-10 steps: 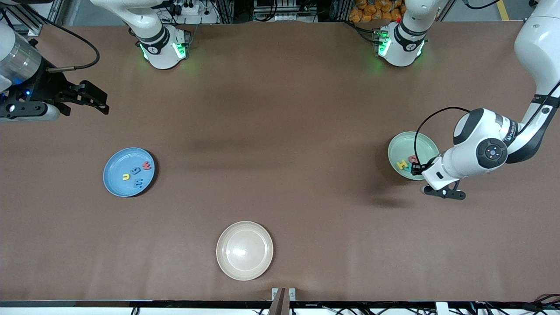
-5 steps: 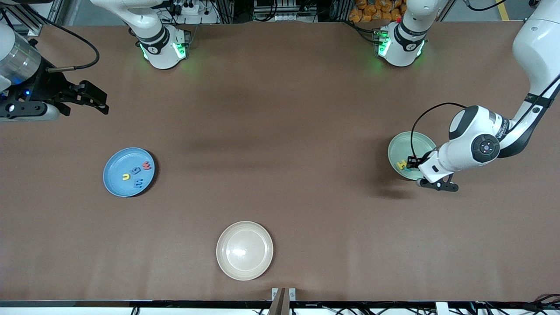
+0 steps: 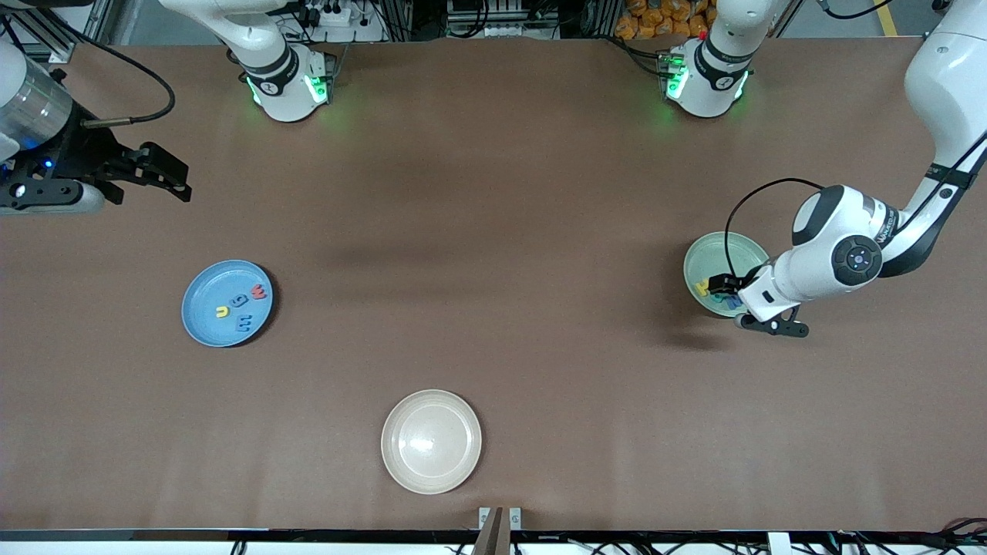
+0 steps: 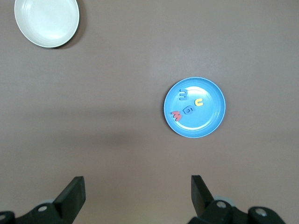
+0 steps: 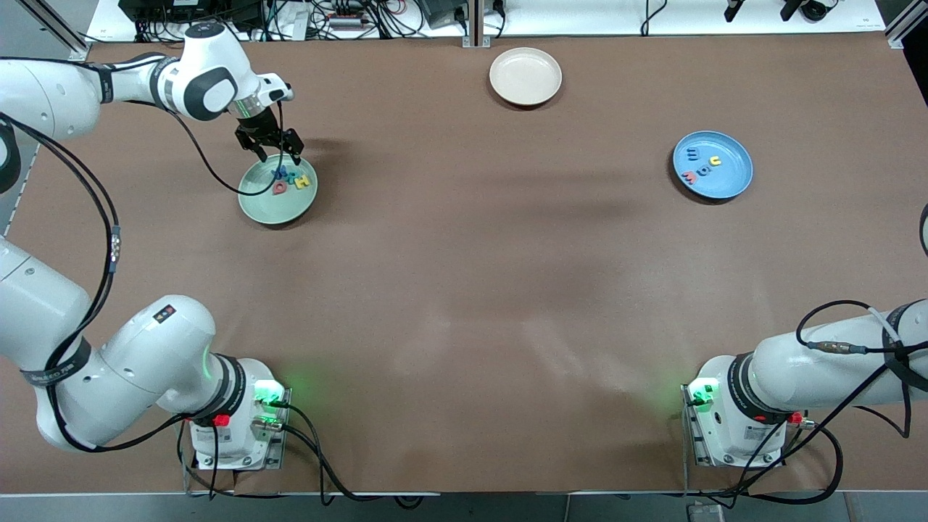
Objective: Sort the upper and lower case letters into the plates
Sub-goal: 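Carry the blue W to the green plate with the left gripper, then open the left gripper to drop the W onto the green plate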
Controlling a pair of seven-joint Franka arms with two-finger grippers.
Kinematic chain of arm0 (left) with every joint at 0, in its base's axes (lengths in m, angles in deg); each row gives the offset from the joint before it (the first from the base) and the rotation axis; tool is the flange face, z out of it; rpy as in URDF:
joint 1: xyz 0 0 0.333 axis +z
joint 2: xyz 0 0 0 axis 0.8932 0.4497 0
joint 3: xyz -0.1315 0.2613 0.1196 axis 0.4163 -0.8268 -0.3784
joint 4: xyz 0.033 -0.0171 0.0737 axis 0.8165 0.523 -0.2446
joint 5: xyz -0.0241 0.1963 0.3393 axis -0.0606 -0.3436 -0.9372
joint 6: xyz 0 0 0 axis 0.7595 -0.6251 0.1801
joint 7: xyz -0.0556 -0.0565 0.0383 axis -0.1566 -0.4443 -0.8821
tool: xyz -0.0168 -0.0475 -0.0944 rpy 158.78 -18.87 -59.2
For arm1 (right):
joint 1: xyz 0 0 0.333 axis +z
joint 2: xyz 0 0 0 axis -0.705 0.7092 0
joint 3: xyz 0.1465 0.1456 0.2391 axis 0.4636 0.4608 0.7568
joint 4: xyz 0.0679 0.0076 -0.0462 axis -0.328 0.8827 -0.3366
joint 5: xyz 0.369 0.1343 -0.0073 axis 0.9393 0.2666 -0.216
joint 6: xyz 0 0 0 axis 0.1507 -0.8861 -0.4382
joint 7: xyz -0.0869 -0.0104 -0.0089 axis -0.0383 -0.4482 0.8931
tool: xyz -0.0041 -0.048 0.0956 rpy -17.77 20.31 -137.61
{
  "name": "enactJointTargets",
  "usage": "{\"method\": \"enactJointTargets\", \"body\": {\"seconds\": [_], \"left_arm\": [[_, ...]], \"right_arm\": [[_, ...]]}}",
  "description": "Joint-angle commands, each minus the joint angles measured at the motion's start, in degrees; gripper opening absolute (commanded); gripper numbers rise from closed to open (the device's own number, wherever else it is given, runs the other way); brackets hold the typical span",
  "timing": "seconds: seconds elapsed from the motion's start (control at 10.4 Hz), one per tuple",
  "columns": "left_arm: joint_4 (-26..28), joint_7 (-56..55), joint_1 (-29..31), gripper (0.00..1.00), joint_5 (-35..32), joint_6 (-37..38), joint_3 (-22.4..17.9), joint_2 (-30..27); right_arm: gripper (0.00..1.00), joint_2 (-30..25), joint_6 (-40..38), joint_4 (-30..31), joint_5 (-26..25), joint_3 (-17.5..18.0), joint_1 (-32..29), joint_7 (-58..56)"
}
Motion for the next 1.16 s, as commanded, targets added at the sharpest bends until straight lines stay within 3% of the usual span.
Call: {"method": "enactJointTargets", "body": {"seconds": [0.0,0.19,0.58,1.06], "left_arm": [[-3.96,0.26,0.95,1.0,-0.41,5.69,4.0,-1.52],[-12.91,0.17,0.86,1.0,0.99,16.58,9.44,-1.69],[-26.81,-0.18,0.68,1.0,5.92,26.99,15.87,-1.87],[-29.83,0.17,-0.2,1.0,9.33,30.17,18.35,-9.06]], "right_arm": [[1.0,0.5,-0.38,-1.11,-0.64,-0.11,0.29,0.9],[1.0,0.5,-0.38,-1.11,-0.64,-0.11,0.46,0.9],[1.0,0.5,-0.64,-1.03,-0.56,0.16,1.34,0.9],[1.0,0.59,-0.38,-1.2,-0.65,0.07,1.61,0.9]]}}
